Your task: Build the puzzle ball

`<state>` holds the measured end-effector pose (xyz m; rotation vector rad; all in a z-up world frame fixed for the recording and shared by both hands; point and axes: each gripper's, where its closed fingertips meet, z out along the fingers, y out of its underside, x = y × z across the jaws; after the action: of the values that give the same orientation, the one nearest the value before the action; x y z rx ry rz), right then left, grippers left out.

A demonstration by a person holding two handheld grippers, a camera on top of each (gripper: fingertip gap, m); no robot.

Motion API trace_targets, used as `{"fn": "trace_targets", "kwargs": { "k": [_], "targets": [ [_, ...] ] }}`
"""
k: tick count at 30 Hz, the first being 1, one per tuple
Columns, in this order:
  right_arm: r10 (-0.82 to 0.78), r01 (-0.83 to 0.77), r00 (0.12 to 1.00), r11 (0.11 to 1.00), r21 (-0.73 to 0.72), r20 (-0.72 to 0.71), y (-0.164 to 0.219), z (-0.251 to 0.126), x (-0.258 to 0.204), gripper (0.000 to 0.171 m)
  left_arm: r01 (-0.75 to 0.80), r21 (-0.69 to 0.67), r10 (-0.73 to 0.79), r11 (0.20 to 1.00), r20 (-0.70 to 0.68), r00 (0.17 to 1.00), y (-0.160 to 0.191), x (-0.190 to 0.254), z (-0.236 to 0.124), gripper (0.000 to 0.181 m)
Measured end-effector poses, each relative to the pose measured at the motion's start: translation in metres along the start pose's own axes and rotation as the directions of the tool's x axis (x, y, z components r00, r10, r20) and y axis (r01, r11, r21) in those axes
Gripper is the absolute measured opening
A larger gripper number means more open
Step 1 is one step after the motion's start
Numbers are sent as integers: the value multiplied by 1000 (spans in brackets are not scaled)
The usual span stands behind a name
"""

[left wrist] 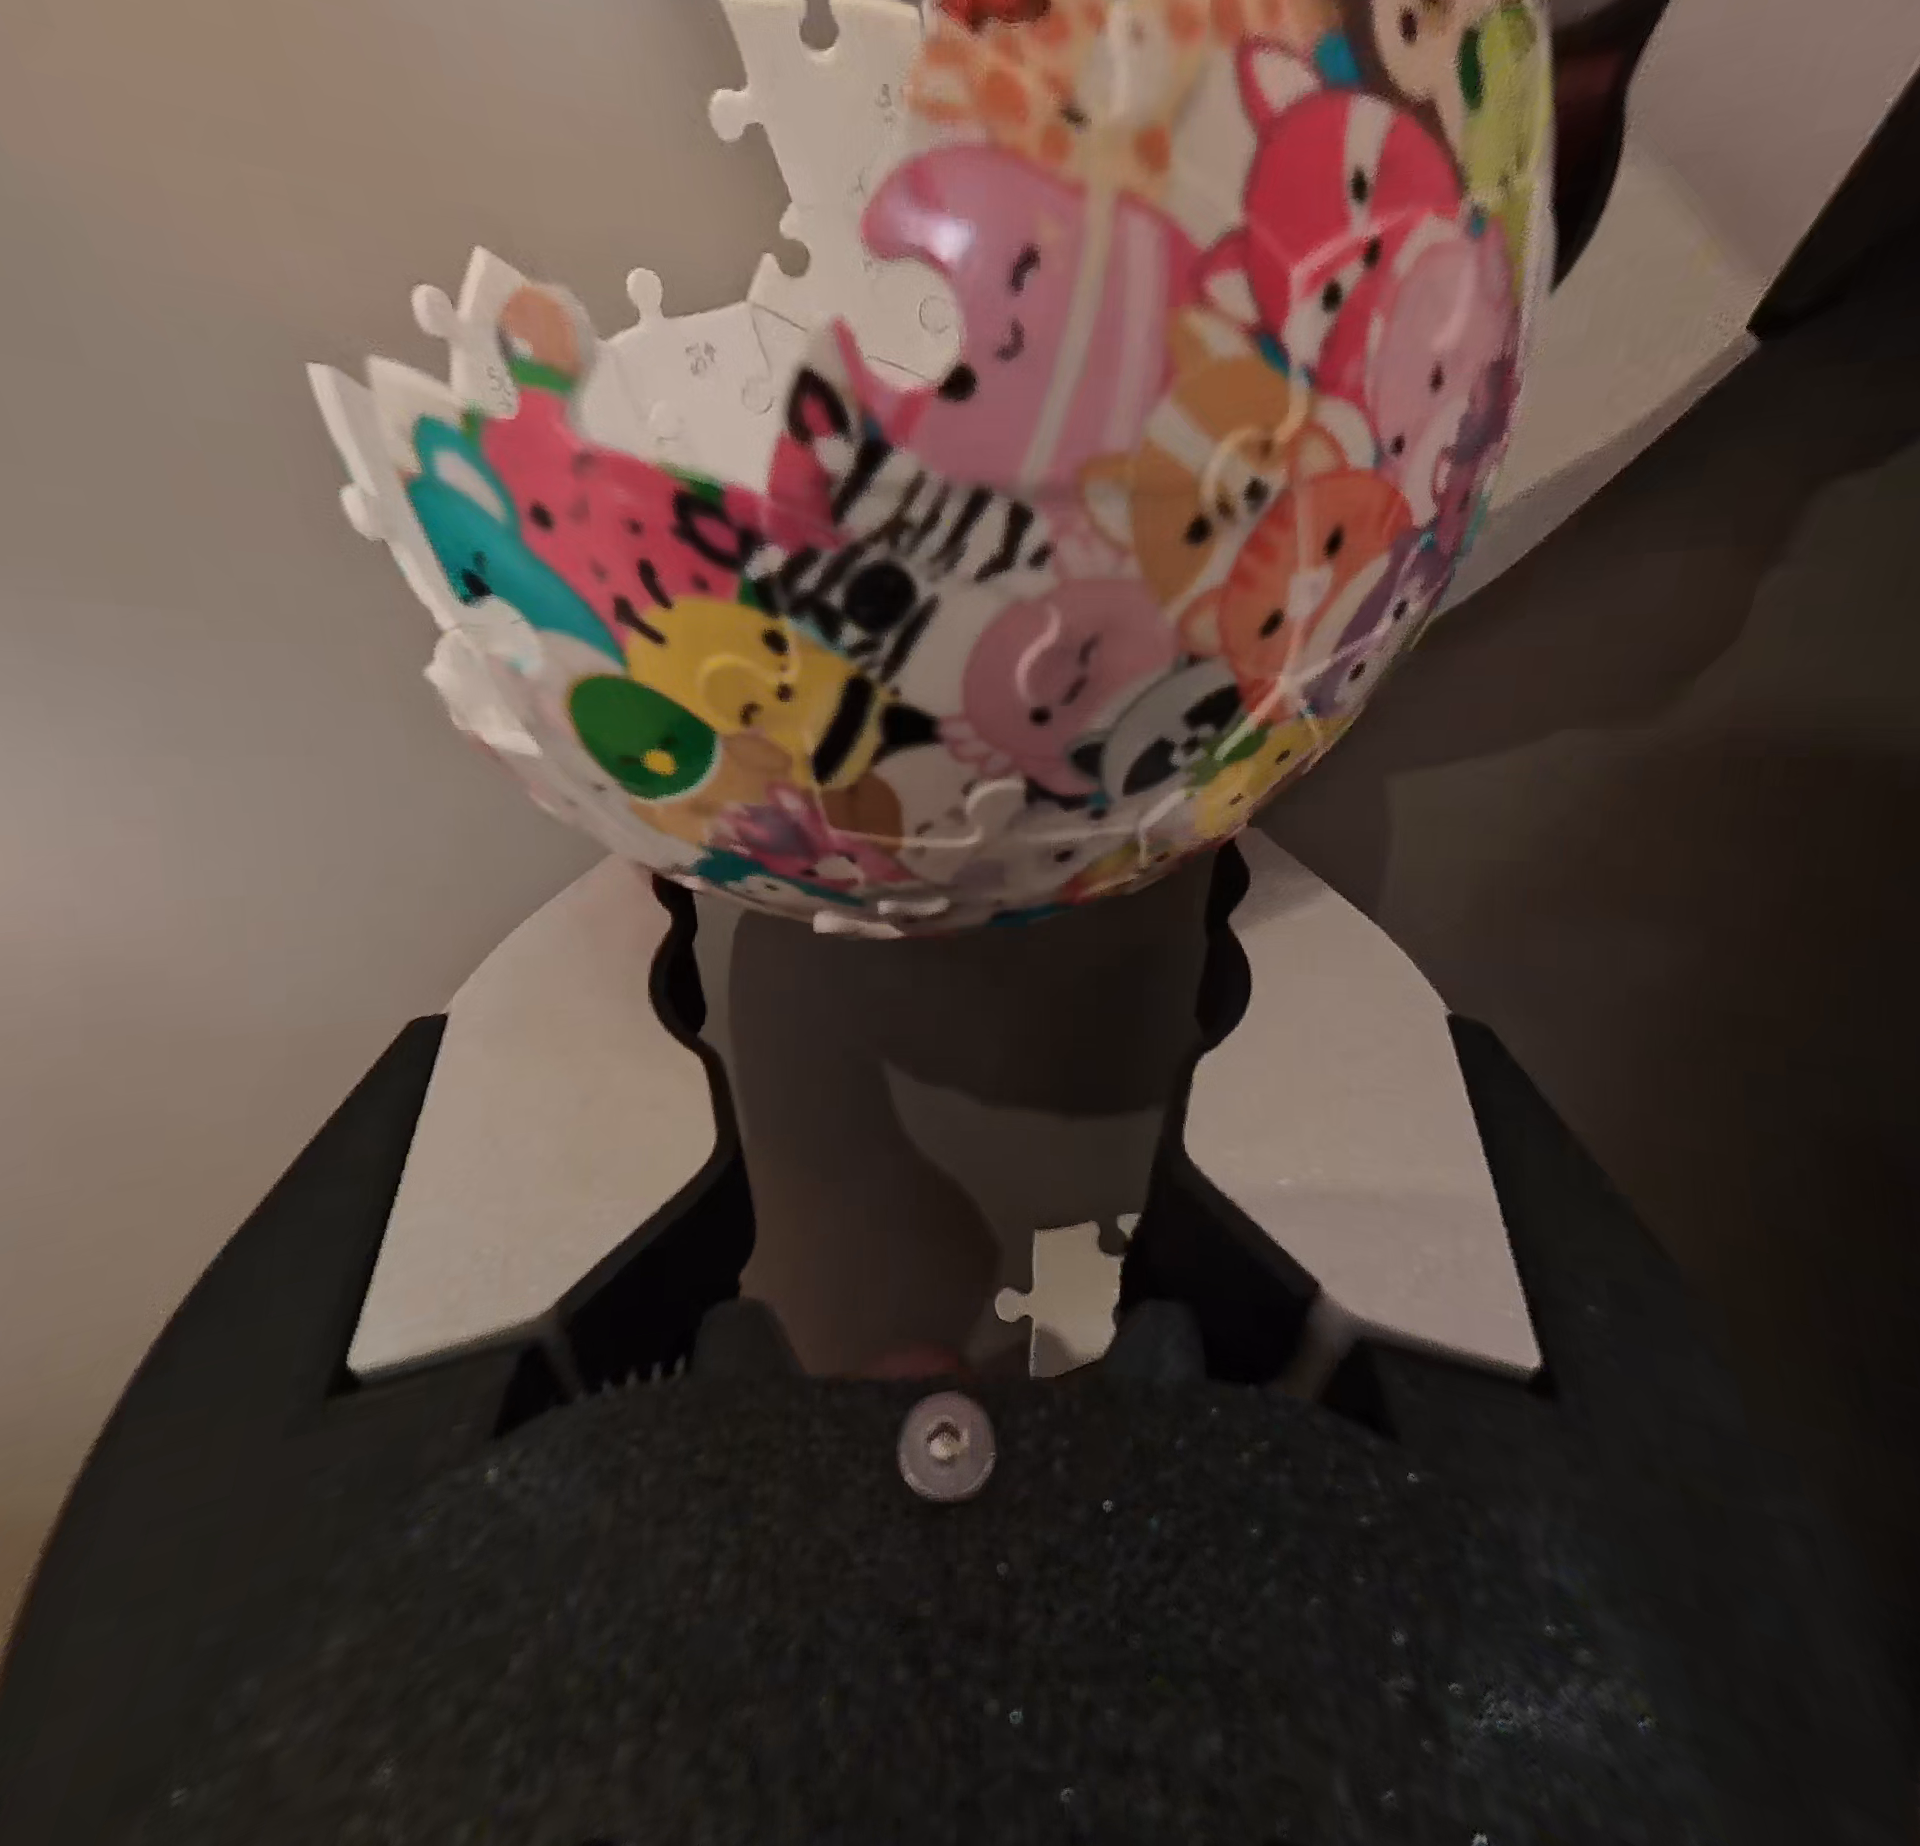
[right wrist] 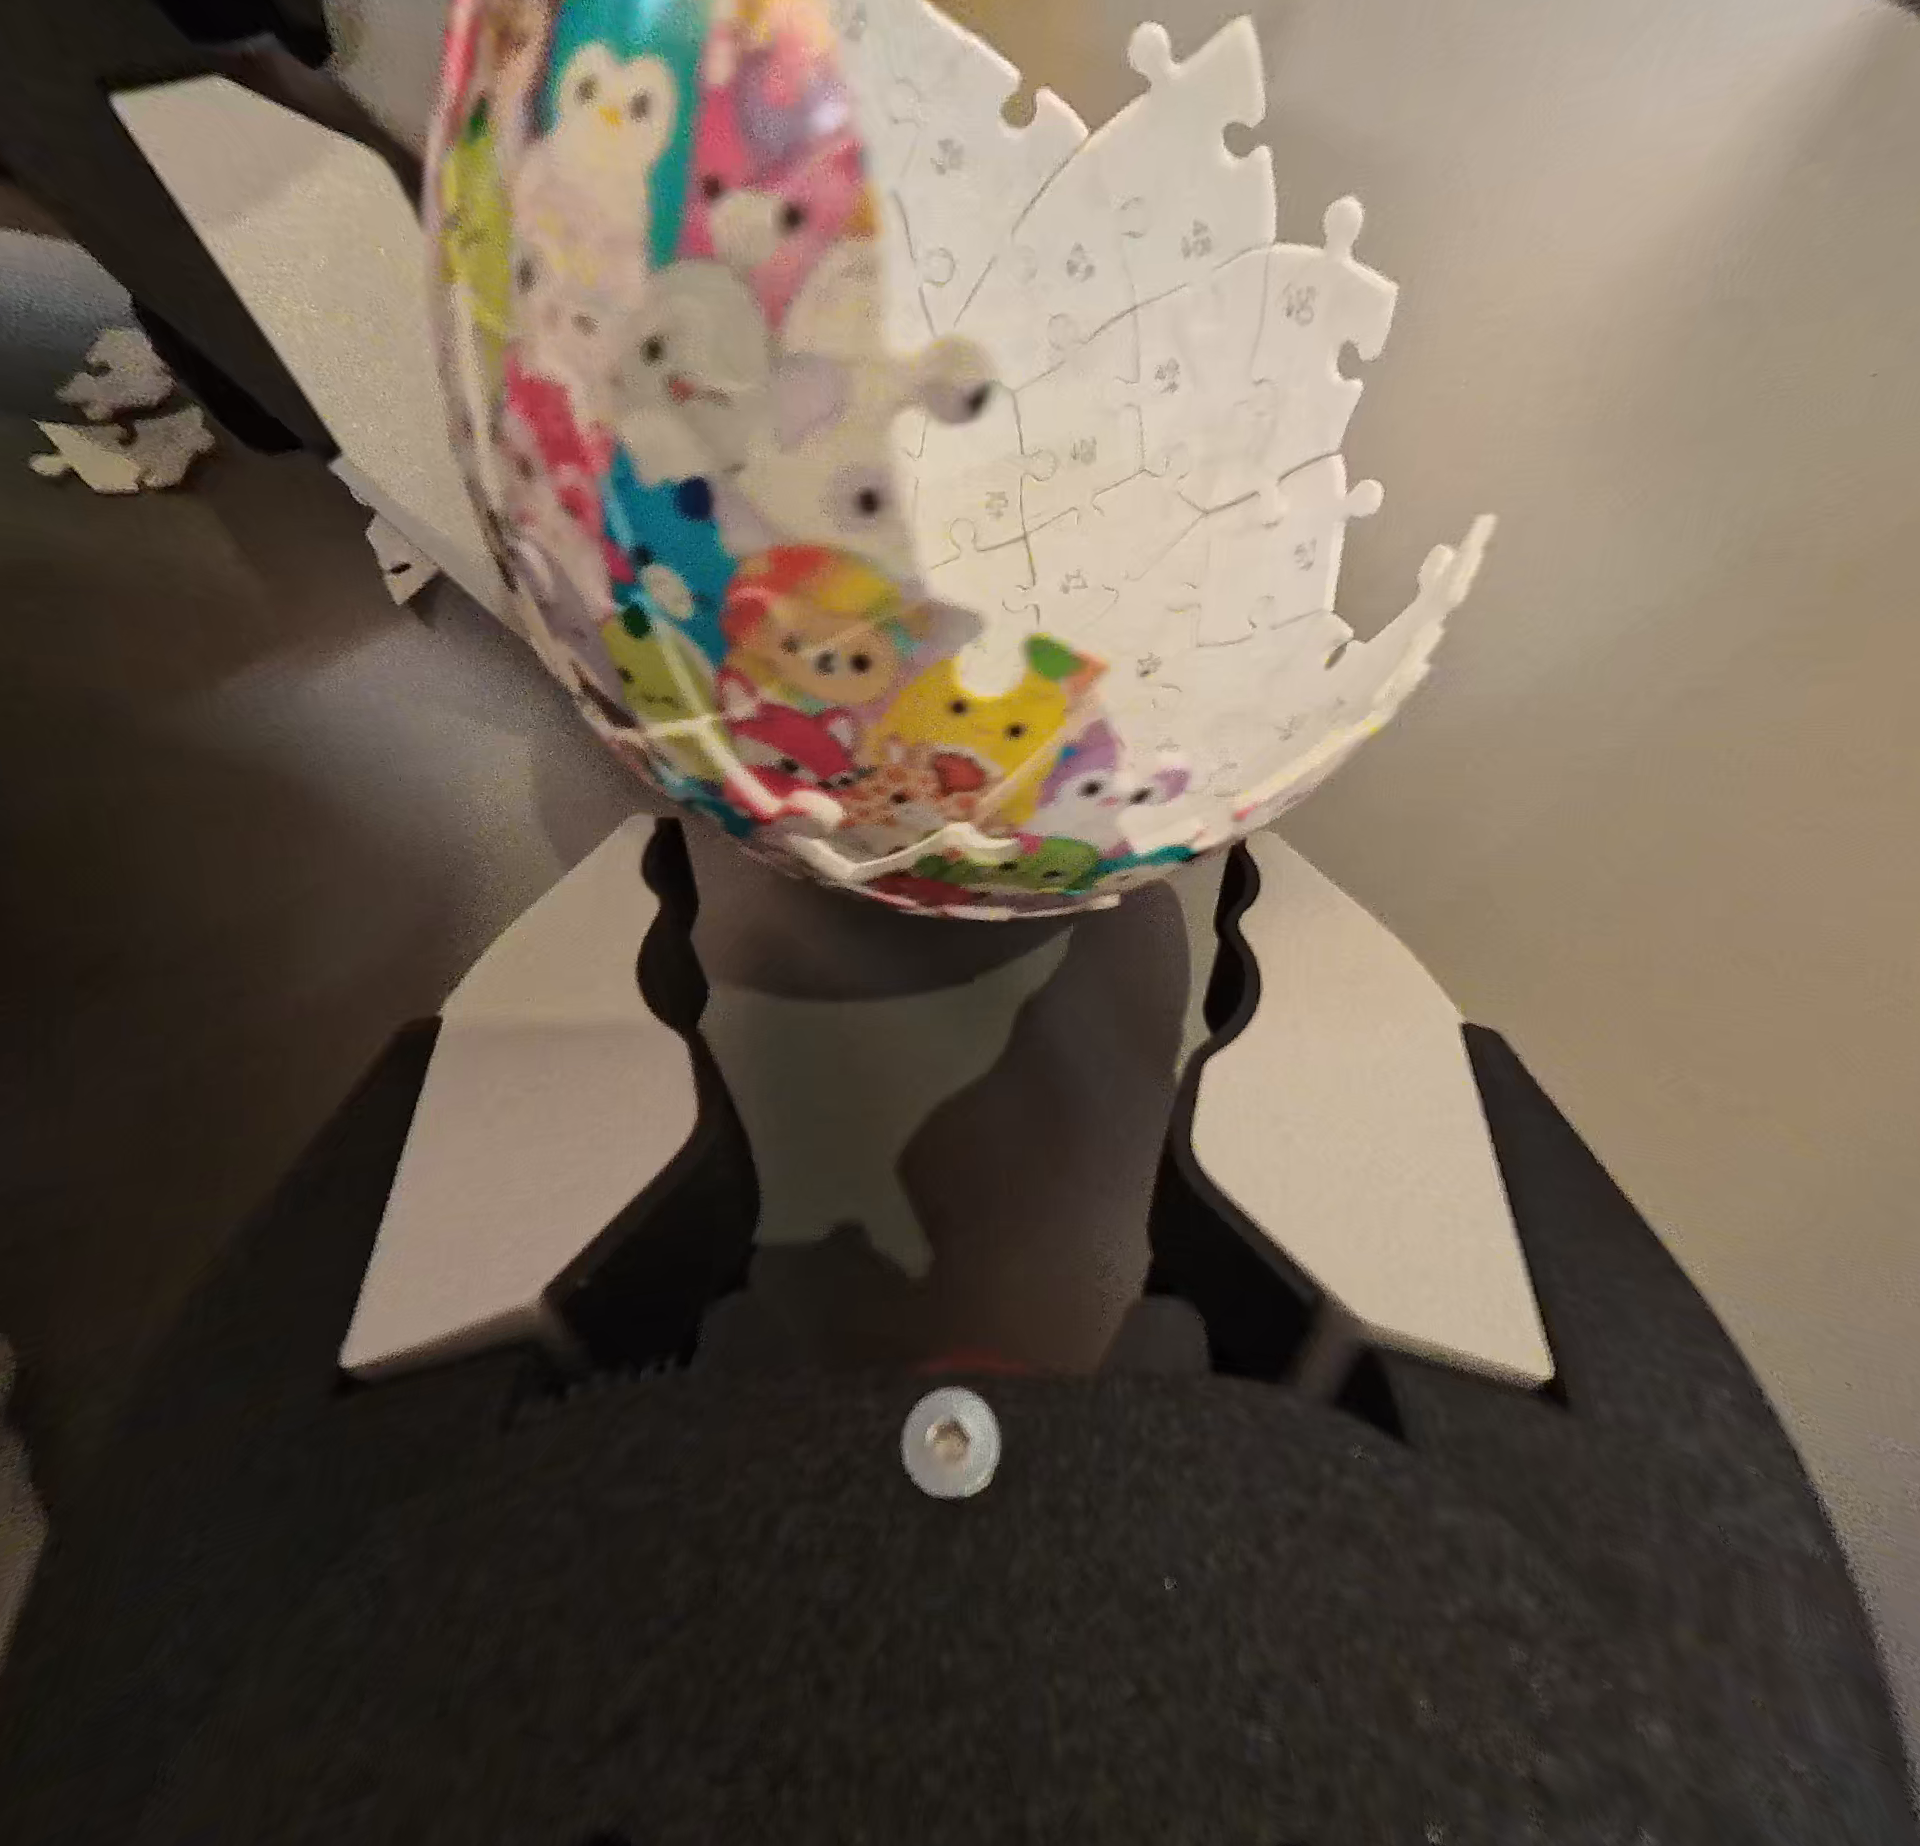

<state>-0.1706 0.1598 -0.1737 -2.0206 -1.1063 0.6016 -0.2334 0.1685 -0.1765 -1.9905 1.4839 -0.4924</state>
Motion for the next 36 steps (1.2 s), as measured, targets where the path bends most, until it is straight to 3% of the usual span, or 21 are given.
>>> {"fn": "trace_targets", "kwargs": {
  "k": [9,19,26,36],
  "targets": [
    [204,-202,959,979,-29,197,-11,-12,-16,96,137,21,-136,990,-35,990,-6,12,-14,86],
    [409,-297,808,905,-306,424,-12,-36,-43,104,237,-126,-250,963,-103,963,-6,47,-32,94],
    [408,-295,772,909,-294,488,-17,-32,-33,104,312,-176,-335,934,-122,934,-5,46,-33,95],
    [232,-195,841,973,-126,489,-8,-24,-25,98,217,-101,-225,971,-66,972,-1,37,-24,86]
  ]
}}
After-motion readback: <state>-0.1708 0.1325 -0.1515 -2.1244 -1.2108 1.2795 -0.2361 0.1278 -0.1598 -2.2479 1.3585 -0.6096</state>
